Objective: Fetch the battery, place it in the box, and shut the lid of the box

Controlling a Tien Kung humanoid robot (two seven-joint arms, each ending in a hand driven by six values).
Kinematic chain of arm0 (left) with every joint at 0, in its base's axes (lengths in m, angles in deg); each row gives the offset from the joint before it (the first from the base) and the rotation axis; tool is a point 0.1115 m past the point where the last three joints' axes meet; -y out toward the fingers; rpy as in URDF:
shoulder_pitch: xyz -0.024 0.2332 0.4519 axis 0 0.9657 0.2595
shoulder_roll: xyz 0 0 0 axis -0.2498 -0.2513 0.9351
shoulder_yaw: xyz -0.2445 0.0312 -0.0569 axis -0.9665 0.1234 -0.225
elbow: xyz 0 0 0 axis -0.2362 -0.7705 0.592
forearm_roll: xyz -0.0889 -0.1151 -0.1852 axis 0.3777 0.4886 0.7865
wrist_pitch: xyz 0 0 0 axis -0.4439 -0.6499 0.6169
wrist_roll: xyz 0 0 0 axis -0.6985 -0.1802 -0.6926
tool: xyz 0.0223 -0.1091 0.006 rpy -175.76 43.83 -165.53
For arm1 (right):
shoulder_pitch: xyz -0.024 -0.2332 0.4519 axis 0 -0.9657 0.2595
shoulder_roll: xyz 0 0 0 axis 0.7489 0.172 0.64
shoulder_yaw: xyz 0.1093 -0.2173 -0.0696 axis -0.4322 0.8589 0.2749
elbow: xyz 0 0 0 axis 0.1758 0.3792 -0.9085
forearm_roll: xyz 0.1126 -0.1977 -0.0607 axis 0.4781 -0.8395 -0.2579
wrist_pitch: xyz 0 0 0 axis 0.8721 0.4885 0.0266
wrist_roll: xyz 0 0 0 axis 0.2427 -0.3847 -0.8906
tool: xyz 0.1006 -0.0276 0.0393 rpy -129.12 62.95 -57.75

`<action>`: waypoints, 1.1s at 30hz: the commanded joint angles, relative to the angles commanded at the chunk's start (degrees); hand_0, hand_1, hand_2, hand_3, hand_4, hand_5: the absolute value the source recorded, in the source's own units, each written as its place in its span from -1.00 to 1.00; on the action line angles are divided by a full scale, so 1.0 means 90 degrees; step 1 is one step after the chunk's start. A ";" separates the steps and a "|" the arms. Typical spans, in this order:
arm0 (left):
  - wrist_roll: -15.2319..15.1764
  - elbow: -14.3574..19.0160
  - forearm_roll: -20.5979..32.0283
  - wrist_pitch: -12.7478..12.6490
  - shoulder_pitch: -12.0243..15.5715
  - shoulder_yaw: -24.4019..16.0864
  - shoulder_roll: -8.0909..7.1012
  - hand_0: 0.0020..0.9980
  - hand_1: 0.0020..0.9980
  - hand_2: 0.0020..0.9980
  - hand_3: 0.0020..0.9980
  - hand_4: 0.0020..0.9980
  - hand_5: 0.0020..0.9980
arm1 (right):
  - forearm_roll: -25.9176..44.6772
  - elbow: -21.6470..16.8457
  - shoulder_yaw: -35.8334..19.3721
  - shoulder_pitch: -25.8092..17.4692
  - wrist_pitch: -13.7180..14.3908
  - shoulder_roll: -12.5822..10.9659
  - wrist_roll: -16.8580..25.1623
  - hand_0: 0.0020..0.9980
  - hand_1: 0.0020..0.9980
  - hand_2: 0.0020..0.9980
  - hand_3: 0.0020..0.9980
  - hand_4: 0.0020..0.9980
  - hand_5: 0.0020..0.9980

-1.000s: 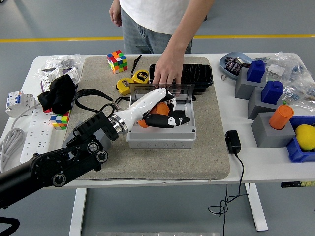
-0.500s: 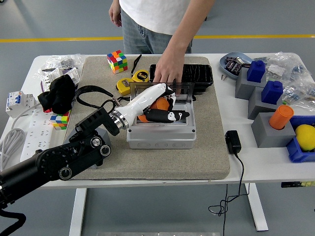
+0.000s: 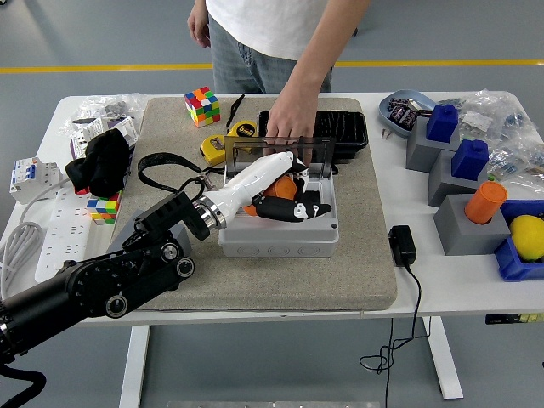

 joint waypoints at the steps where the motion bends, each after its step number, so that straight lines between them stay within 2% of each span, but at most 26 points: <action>1: -0.0003 -0.0009 -0.0012 -0.0003 -0.0010 0.0001 0.0006 -0.76 -0.77 -0.71 -0.77 0.73 -0.06 | 0.0002 0.0001 -0.0001 0.0003 0.0001 -0.0003 0.0001 0.86 0.76 0.64 0.67 1.00 1.00; 17: -0.0088 -0.0553 -0.0112 -0.0002 -0.0241 -0.0035 0.0272 -0.75 -0.77 -0.71 -0.77 0.75 -0.04 | -0.0014 0.0009 -0.0017 0.0012 0.0000 -0.0001 0.0000 0.86 0.76 0.64 0.67 1.00 1.00; 18: -0.0093 -0.0589 -0.0142 -0.0003 -0.0251 -0.0036 0.0290 -0.75 -0.77 -0.71 -0.77 0.79 0.02 | -0.0006 0.0008 -0.0014 0.0015 -0.0003 0.0001 0.0000 0.86 0.76 0.64 0.67 1.00 1.00; 29: -0.0116 -0.0647 -0.0309 0.0065 -0.0239 0.0006 0.0305 -0.68 -0.71 -0.66 -0.72 0.81 0.04 | 0.0013 0.0009 -0.0009 0.0006 -0.0013 0.0006 0.0001 0.86 0.76 0.64 0.67 1.00 1.00; 30: -0.0121 -0.0655 -0.0315 0.0074 -0.0238 0.0000 0.0306 -0.44 -0.23 -0.51 -0.51 0.83 0.06 | 0.0021 0.0006 -0.0004 0.0011 -0.0012 0.0005 0.0002 0.86 0.76 0.64 0.67 1.00 1.00; 33: -0.0128 -0.0672 -0.0329 0.0082 -0.0239 -0.0007 0.0306 -0.44 -0.23 -0.51 -0.51 0.83 0.06 | 0.0044 0.0001 0.0018 0.0018 -0.0014 0.0003 0.0004 0.86 0.76 0.64 0.67 1.00 1.00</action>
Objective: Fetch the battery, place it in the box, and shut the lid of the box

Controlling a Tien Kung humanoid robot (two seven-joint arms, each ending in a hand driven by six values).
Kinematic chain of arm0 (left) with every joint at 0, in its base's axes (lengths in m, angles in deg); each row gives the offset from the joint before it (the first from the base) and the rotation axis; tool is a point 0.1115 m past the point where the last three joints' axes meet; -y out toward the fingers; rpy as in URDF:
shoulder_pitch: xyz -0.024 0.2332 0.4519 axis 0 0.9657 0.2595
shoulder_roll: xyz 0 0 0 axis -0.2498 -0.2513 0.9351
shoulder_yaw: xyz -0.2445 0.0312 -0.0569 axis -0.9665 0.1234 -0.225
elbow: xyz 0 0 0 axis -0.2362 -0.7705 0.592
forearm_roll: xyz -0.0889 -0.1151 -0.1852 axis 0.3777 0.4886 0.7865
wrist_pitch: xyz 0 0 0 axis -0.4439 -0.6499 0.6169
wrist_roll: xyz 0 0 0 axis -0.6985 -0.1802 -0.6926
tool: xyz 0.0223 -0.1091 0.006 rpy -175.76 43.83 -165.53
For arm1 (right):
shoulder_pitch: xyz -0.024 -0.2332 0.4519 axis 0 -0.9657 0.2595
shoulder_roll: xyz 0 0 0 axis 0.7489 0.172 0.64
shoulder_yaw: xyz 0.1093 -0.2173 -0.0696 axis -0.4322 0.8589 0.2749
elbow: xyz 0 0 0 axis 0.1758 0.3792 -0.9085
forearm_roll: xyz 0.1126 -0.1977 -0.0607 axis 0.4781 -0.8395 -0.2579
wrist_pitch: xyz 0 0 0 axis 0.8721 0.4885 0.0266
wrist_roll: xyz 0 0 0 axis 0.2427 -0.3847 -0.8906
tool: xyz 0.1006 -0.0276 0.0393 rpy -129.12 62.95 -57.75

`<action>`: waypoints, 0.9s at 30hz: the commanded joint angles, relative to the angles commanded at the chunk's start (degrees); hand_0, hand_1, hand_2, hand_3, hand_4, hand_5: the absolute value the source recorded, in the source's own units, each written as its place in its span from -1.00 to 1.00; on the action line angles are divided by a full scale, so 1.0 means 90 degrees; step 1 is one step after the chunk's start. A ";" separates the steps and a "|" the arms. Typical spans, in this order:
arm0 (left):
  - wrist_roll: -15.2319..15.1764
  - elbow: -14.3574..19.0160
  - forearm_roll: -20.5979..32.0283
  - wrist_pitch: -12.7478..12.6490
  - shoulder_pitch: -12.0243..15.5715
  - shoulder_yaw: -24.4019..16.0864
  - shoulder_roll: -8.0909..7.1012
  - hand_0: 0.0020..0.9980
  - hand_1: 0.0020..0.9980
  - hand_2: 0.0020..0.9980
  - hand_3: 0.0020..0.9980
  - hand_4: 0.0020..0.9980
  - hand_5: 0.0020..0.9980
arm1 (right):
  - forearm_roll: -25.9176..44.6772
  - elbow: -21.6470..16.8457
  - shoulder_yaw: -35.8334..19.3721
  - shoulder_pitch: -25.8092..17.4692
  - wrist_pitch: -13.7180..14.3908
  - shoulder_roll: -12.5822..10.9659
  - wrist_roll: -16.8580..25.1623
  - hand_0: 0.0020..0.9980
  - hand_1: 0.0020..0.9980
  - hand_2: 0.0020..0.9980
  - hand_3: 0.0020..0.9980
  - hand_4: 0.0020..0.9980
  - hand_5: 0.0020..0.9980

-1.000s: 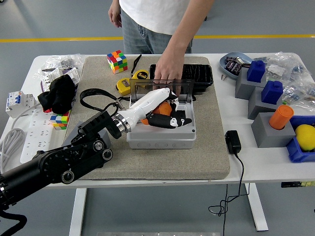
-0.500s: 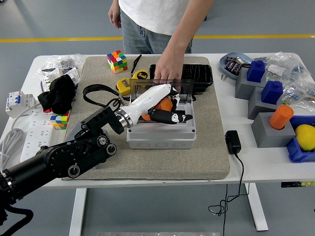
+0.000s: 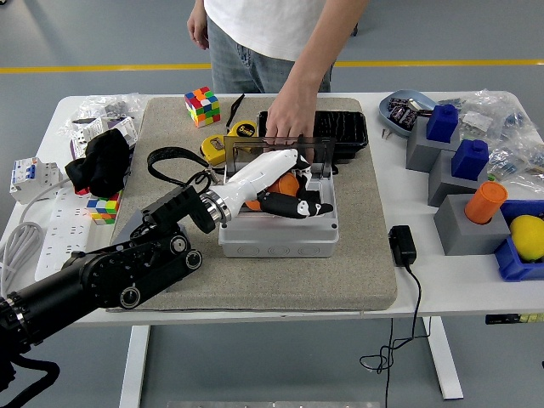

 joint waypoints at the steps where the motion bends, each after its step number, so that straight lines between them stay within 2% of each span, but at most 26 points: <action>1: 0.0001 -0.0003 -0.0008 0.0004 -0.0001 -0.0002 0.0000 -0.44 -0.23 -0.51 -0.51 0.83 0.06 | 0.0001 0.0000 0.0000 0.0000 -0.0001 0.0000 0.0000 0.86 0.76 0.64 0.67 1.00 1.00; 2: 0.0005 -0.0008 -0.0029 0.0011 -0.0002 -0.0006 0.0002 -0.44 -0.23 -0.51 -0.51 0.83 0.06 | -0.0002 0.0002 -0.0004 -0.0002 -0.0002 0.0002 -0.0001 0.86 0.76 0.64 0.67 1.00 1.00; 3: 0.0007 -0.0010 -0.0040 0.0014 -0.0002 -0.0012 0.0002 0.28 0.12 -0.11 -0.15 0.84 0.06 | -0.0008 0.0003 -0.0009 -0.0005 -0.0002 0.0003 -0.0001 0.86 0.76 0.64 0.67 1.00 1.00; 8: 0.0032 -0.0008 -0.0099 0.0060 -0.0001 -0.0042 -0.0010 0.28 0.12 -0.11 -0.15 0.84 0.06 | -0.0019 0.0008 -0.0024 -0.0018 -0.0008 0.0004 -0.0004 0.86 0.76 0.64 0.67 1.00 1.00; 9: 0.0039 -0.0010 -0.0112 0.0075 0.0000 -0.0049 -0.0013 0.48 0.27 0.12 0.03 0.86 0.08 | -0.0013 0.0006 -0.0019 -0.0020 -0.0008 0.0003 -0.0004 0.86 0.76 0.64 0.67 1.00 1.00; 14: 0.0095 0.0007 -0.0214 0.0180 0.0007 -0.0083 -0.0028 0.48 0.27 0.12 0.03 0.86 0.08 | 0.0004 0.0002 -0.0004 -0.0023 -0.0017 0.0006 -0.0005 0.86 0.76 0.64 0.67 1.00 1.00; 15: 0.0115 0.0026 -0.0256 0.0213 0.0013 -0.0100 -0.0036 0.62 0.45 0.34 0.11 0.90 0.10 | 0.0012 0.0001 0.0002 -0.0025 -0.0020 0.0007 -0.0006 0.85 0.76 0.64 0.67 1.00 1.00; 17: 0.0138 0.0086 -0.0286 0.0253 0.0030 -0.0124 -0.0057 0.62 0.45 0.34 0.11 0.90 0.10 | 0.0003 0.0003 -0.0010 -0.0025 -0.0022 0.0011 -0.0008 0.85 0.76 0.64 0.67 1.00 1.00; 19: 0.0204 0.0204 -0.0343 0.0382 0.0056 -0.0198 -0.0091 0.62 0.45 0.34 0.11 0.90 0.10 | 0.0015 -0.0001 -0.0001 -0.0030 -0.0021 0.0010 -0.0007 0.85 0.76 0.64 0.67 1.00 1.00; 21: 0.0279 0.0339 -0.0390 0.0583 0.0077 -0.0284 -0.0132 0.65 0.49 0.41 0.16 0.97 0.17 | 0.0006 0.0002 -0.0011 -0.0034 -0.0021 0.0012 -0.0008 0.85 0.76 0.64 0.67 1.00 1.00; 26: 0.0453 0.0740 -0.0273 0.1130 0.0160 -0.0610 -0.0194 0.65 0.49 0.41 0.16 0.97 0.17 | 0.0012 0.0000 -0.0007 -0.0049 -0.0027 0.0019 -0.0012 0.85 0.76 0.64 0.67 1.00 1.00; 27: 0.0525 0.0890 -0.0120 0.1339 0.0185 -0.0710 -0.0219 0.48 0.39 0.32 0.19 1.00 0.27 | 0.0022 -0.0002 0.0003 -0.0054 -0.0029 0.0022 -0.0013 0.85 0.76 0.64 0.67 1.00 1.00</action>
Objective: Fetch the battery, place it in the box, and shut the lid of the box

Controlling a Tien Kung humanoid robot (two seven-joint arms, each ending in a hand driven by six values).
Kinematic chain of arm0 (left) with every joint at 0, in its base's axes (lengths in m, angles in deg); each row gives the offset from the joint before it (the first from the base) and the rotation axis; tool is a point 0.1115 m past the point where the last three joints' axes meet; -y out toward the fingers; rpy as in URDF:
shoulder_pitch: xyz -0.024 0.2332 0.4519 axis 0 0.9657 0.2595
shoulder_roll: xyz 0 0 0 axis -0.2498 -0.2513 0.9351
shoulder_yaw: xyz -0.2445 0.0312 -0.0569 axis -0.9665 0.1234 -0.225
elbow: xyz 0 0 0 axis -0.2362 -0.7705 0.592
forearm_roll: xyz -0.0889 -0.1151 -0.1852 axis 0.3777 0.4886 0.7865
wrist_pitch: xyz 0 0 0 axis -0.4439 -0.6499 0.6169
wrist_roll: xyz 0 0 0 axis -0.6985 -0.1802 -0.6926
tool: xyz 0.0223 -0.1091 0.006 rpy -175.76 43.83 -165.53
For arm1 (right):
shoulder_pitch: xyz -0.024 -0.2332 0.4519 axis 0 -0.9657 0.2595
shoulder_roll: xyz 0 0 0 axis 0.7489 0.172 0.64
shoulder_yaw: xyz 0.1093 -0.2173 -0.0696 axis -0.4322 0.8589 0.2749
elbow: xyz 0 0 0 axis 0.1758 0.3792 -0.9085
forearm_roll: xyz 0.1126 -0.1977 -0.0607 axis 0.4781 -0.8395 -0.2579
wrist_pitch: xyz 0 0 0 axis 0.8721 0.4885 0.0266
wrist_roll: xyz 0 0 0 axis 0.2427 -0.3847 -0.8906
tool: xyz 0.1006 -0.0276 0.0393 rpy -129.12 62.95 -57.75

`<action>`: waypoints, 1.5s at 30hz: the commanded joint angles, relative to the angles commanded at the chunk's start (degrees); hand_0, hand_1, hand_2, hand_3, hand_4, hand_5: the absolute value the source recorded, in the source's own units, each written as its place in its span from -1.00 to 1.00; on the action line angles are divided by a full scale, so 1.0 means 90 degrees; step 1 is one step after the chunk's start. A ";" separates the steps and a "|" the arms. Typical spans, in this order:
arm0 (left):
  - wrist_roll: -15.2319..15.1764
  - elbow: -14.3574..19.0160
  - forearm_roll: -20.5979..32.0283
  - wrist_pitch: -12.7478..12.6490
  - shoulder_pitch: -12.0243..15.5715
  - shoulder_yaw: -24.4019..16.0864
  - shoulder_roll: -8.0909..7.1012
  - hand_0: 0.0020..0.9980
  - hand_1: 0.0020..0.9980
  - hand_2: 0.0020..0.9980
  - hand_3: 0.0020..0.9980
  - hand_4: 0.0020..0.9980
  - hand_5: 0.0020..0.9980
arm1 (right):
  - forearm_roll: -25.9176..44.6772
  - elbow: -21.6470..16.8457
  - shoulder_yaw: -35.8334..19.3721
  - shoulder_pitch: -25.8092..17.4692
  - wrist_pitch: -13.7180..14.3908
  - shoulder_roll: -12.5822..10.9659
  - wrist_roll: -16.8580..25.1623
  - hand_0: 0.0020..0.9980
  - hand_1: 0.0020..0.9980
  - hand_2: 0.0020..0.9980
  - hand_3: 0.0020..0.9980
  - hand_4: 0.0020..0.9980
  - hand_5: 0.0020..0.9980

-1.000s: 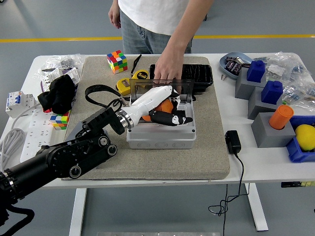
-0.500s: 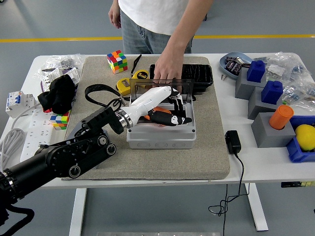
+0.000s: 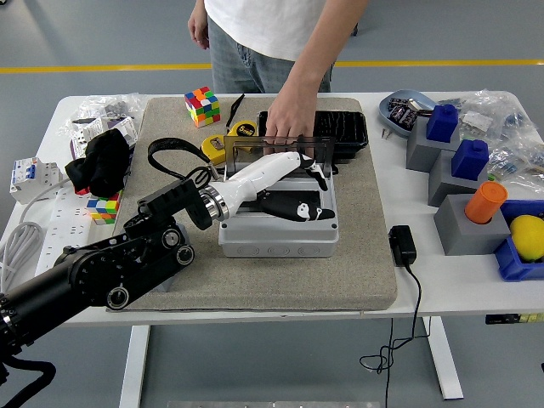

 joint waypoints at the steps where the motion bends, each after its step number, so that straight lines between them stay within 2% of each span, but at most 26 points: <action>1: 0.0058 0.0089 0.0071 0.0119 0.0013 -0.0064 -0.0015 0.48 0.39 0.32 0.19 1.00 0.27 | 0.0006 -0.0001 0.0005 -0.0002 -0.0001 0.0002 -0.0001 0.85 0.76 0.64 0.67 1.00 1.00; 5: 0.0377 0.0471 0.0314 0.0723 0.0054 -0.0379 -0.0068 0.48 0.39 0.32 0.19 1.00 0.27 | 0.0022 -0.0002 0.0013 -0.0003 -0.0007 0.0007 -0.0003 0.85 0.76 0.64 0.67 1.00 1.00; 6: 0.0502 0.0578 0.0403 0.0929 0.0065 -0.0492 -0.0078 0.32 0.34 0.27 0.18 1.00 0.33 | 0.0028 -0.0002 0.0015 -0.0005 -0.0010 0.0009 -0.0006 0.85 0.75 0.64 0.67 1.00 1.00; 10: 0.1069 0.0926 0.0894 0.1858 0.0098 -0.0962 -0.0084 0.32 0.34 0.27 0.18 1.00 0.33 | 0.0046 -0.0002 0.0022 -0.0011 -0.0026 0.0011 -0.0014 0.85 0.75 0.64 0.67 1.00 1.00; 11: 0.1140 0.0960 0.0973 0.1992 0.0100 -0.1018 -0.0081 0.32 0.34 0.27 0.18 1.00 0.33 | 0.0047 -0.0002 0.0021 -0.0010 -0.0028 0.0012 -0.0014 0.85 0.75 0.64 0.67 1.00 1.00; 12: 0.1308 0.1045 0.1191 0.2240 0.0104 -0.1175 -0.0070 0.19 0.34 0.27 0.20 1.00 0.50 | 0.0053 -0.0001 0.0020 -0.0009 -0.0031 0.0013 -0.0014 0.85 0.75 0.64 0.67 1.00 1.00; 13: 0.1484 0.1118 0.1466 0.2530 0.0105 -0.1388 -0.0046 0.19 0.34 0.27 0.20 1.00 0.50 | 0.0068 -0.0002 0.0029 -0.0010 -0.0037 0.0016 -0.0015 0.85 0.75 0.64 0.67 1.00 1.00; 15: 0.1455 0.1156 0.2001 0.3049 0.0098 -0.1644 -0.0021 0.19 0.34 0.27 0.20 1.00 0.50 | 0.0073 -0.0002 0.0031 -0.0013 -0.0041 0.0022 -0.0016 0.85 0.75 0.64 0.67 1.00 1.00; 17: 0.1221 0.1171 0.2536 0.3156 0.0091 -0.1795 -0.0005 0.19 0.34 0.27 0.20 1.00 0.50 | 0.0084 -0.0003 0.0037 -0.0013 -0.0047 0.0024 -0.0017 0.85 0.75 0.64 0.67 1.00 1.00; 18: 0.1022 0.1186 0.2784 0.3024 0.0088 -0.1890 0.0011 0.27 0.36 0.30 0.21 1.00 0.37 | 0.0084 -0.0003 0.0034 -0.0010 -0.0047 0.0027 -0.0016 0.84 0.75 0.63 0.67 1.00 1.00; 22: 0.0352 0.1200 0.3860 0.2525 0.0088 -0.2115 0.0081 0.27 0.36 0.30 0.21 1.00 0.37 | 0.0083 -0.0004 0.0032 -0.0003 -0.0047 0.0025 -0.0016 0.84 0.75 0.63 0.67 1.00 1.00; 25: -0.0178 0.1178 0.4646 0.1822 0.0103 -0.2360 0.0135 0.37 0.42 0.37 0.24 1.00 0.38 | 0.0063 -0.0002 0.0006 0.0002 -0.0038 0.0025 -0.0013 0.83 0.75 0.63 0.67 1.00 1.00; 27: -0.0346 0.1162 0.5023 0.1322 0.0107 -0.2477 0.0146 0.37 0.42 0.37 0.24 1.00 0.38 | 0.0040 0.0002 -0.0019 0.0005 -0.0030 0.0027 -0.0011 0.83 0.75 0.63 0.67 1.00 1.00; 29: -0.0296 0.1147 0.4510 0.0806 0.0095 -0.2770 0.0150 0.37 0.42 0.37 0.24 1.00 0.38 | 0.0039 0.0000 -0.0024 0.0004 -0.0025 0.0029 -0.0009 0.83 0.75 0.63 0.67 1.00 1.00; 30: -0.0258 0.1124 0.4220 0.0516 0.0088 -0.2841 0.0144 0.73 0.71 0.62 0.50 1.00 0.65 | 0.0038 0.0000 -0.0027 0.0003 -0.0025 0.0030 -0.0009 0.83 0.75 0.63 0.67 1.00 1.00; 33: -0.0065 0.0980 0.3437 -0.0195 0.0071 -0.2937 0.0119 0.73 0.71 0.62 0.50 1.00 0.65 | 0.0023 0.0002 -0.0044 0.0003 -0.0022 0.0030 -0.0009 0.83 0.75 0.63 0.67 1.00 1.00; 34: 0.0014 0.0932 0.3147 -0.0328 0.0071 -0.2955 0.0107 0.73 0.71 0.62 0.50 1.00 0.65 | 0.0029 0.0001 -0.0037 0.0006 -0.0022 0.0029 -0.0010 0.83 0.75 0.63 0.67 1.00 1.00; 35: 0.0061 0.0905 0.2857 -0.0364 0.0071 -0.2965 0.0100 0.73 0.71 0.62 0.50 1.00 0.65 | 0.0032 0.0000 -0.0033 0.0008 -0.0022 0.0028 -0.0010 0.83 0.75 0.63 0.67 1.00 1.00; 36: 0.0164 0.0861 0.2609 -0.0368 0.0074 -0.2997 0.0095 0.85 0.82 0.73 0.62 1.00 0.98 | 0.0025 -0.0001 -0.0040 0.0014 -0.0018 0.0027 -0.0009 0.83 0.75 0.63 0.67 1.00 1.00; 39: 0.0507 0.0798 0.1823 -0.0247 0.0077 -0.3045 0.0069 0.85 0.82 0.73 0.62 1.00 0.98 | 0.0036 -0.0007 -0.0033 0.0023 -0.0013 0.0026 -0.0009 0.83 0.75 0.63 0.67 1.00 1.00; 41: 0.0785 0.0788 0.1243 0.0005 0.0066 -0.2968 0.0019 0.85 0.82 0.73 0.62 1.00 0.98 | 0.0017 -0.0004 -0.0050 0.0024 -0.0009 0.0023 -0.0010 0.83 0.75 0.63 0.67 1.00 1.00; 42: 0.0878 0.0791 0.0995 0.0101 0.0061 -0.2919 -0.0005 1.00 1.00 0.93 0.88 1.00 1.00 | 0.0007 -0.0001 -0.0060 0.0024 -0.0008 0.0022 -0.0011 0.82 0.74 0.63 0.67 1.00 1.00; 45: 0.1301 0.0815 0.0209 0.0581 0.0051 -0.2684 -0.0111 1.00 1.00 0.93 0.88 1.00 1.00 | -0.0011 0.0004 -0.0073 0.0019 -0.0005 0.0017 -0.0014 0.82 0.74 0.63 0.67 1.00 1.00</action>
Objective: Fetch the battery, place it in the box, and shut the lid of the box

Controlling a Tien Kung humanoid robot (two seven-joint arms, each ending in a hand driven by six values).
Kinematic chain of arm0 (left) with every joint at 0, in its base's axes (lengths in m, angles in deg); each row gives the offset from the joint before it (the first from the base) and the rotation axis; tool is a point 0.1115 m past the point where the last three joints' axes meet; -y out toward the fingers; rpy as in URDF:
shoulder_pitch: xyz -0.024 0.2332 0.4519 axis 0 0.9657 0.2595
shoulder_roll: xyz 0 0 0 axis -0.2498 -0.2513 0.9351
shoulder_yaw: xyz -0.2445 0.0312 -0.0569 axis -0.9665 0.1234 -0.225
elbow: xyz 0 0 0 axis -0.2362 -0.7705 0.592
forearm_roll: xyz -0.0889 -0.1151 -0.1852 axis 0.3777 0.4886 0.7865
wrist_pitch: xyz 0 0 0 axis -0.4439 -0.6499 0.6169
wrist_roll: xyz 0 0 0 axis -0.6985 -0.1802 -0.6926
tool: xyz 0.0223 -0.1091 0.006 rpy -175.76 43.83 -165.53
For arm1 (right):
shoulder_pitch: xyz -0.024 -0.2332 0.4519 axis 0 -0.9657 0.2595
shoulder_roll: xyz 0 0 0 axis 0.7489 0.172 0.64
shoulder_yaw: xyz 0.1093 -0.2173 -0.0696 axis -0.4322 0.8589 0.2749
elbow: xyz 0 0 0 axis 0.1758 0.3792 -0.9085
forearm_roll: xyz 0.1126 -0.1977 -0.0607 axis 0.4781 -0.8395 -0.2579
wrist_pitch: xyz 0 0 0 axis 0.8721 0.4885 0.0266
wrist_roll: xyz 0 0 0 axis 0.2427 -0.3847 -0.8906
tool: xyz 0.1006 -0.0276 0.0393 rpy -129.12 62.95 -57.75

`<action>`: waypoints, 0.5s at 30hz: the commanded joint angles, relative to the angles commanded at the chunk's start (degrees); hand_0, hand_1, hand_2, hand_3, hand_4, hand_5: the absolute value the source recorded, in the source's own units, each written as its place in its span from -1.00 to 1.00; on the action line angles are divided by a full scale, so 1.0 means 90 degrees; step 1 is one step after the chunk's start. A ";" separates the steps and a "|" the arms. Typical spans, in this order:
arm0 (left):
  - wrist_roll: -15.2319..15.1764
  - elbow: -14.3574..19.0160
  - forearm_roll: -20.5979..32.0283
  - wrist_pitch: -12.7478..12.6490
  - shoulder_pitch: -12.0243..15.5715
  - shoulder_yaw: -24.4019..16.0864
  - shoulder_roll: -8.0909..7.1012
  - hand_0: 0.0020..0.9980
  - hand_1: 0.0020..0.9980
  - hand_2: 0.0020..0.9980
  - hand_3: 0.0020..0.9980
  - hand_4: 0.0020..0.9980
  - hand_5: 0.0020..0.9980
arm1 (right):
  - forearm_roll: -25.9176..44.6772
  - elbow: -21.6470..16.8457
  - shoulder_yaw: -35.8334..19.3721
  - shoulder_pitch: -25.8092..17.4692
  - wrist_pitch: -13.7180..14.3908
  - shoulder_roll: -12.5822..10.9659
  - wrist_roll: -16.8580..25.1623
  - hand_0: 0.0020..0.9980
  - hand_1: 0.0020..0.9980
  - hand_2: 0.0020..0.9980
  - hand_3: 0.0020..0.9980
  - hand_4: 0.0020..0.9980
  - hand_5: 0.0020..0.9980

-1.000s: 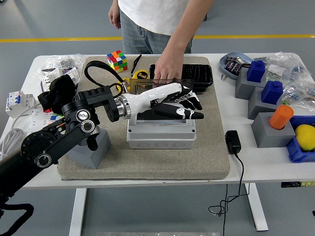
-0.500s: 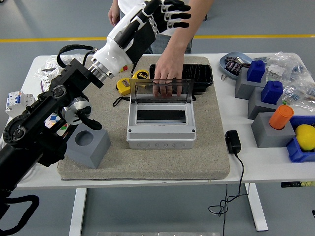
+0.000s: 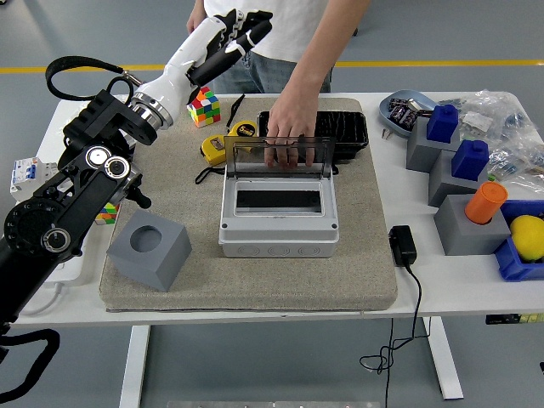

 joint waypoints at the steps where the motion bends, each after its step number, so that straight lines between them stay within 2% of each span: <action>1: 0.0173 -0.0011 -0.0290 0.0178 -0.0002 0.0089 -0.0030 1.00 1.00 0.93 0.88 1.00 1.00 | 0.0003 0.0001 0.0009 -0.0002 -0.0002 -0.0002 -0.0001 0.82 0.74 0.63 0.67 1.00 1.00; 2: 0.0262 -0.0021 -0.0538 0.0278 -0.0004 0.0143 -0.0052 1.00 1.00 0.93 0.88 1.00 1.00 | 0.0006 0.0000 0.0012 -0.0002 -0.0002 -0.0003 -0.0001 0.82 0.74 0.63 0.67 1.00 1.00; 3: 0.0361 -0.0037 -0.0786 0.0400 -0.0006 0.0239 -0.0087 1.00 1.00 1.00 1.00 1.00 1.00 | 0.0010 -0.0001 0.0017 -0.0001 0.0000 -0.0003 0.0001 0.83 0.74 0.63 0.67 1.00 1.00; 8: 0.0621 0.0002 -0.2110 0.0791 -0.0016 0.0558 -0.0191 1.00 1.00 1.00 1.00 1.00 1.00 | 0.0025 0.0001 0.0043 -0.0003 0.0007 -0.0006 0.0005 0.83 0.74 0.63 0.67 1.00 1.00; 9: 0.0640 -0.0002 -0.2400 0.0842 -0.0018 0.0624 -0.0211 1.00 1.00 1.00 0.91 1.00 1.00 | 0.0032 0.0001 0.0049 -0.0007 0.0005 -0.0005 0.0005 0.83 0.74 0.62 0.67 1.00 1.00; 14: 0.0695 -0.0003 -0.3675 0.0998 -0.0020 0.0864 -0.0285 1.00 1.00 1.00 0.91 1.00 1.00 | 0.0038 0.0003 0.0054 -0.0024 0.0009 -0.0009 0.0005 0.83 0.74 0.62 0.67 1.00 1.00; 15: 0.0701 0.0000 -0.3768 0.1008 -0.0020 0.0882 -0.0290 1.00 1.00 0.93 0.69 1.00 1.00 | 0.0037 0.0004 0.0054 -0.0025 0.0009 -0.0009 0.0005 0.83 0.74 0.62 0.67 1.00 1.00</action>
